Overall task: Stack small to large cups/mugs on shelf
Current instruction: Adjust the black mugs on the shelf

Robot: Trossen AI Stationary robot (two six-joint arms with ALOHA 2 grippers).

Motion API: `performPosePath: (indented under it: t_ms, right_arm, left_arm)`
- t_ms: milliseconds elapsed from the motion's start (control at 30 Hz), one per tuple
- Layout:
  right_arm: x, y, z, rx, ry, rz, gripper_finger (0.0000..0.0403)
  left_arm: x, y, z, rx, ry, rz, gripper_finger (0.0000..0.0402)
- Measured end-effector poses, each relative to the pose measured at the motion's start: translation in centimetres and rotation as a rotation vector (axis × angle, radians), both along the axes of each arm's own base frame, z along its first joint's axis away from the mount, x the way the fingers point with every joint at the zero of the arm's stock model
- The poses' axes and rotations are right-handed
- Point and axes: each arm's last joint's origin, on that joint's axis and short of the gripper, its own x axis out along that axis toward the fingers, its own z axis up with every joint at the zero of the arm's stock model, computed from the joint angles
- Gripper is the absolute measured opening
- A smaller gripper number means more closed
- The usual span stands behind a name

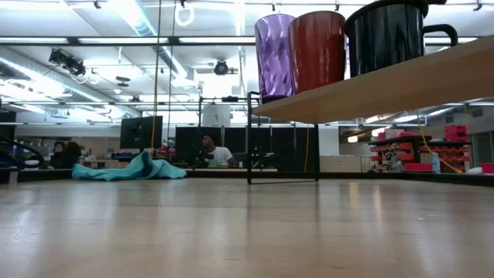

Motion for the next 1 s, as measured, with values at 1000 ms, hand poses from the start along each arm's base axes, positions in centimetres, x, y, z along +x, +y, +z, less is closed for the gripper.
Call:
performPosePath:
  t_ms: [1000]
  right_arm:
    - [3.0, -4.6, -2.0, 0.115, 0.241, 0.125, 0.0073]
  left_arm:
    - [-0.2, 0.0, -0.4, 0.029, 0.043, -0.007, 0.0021]
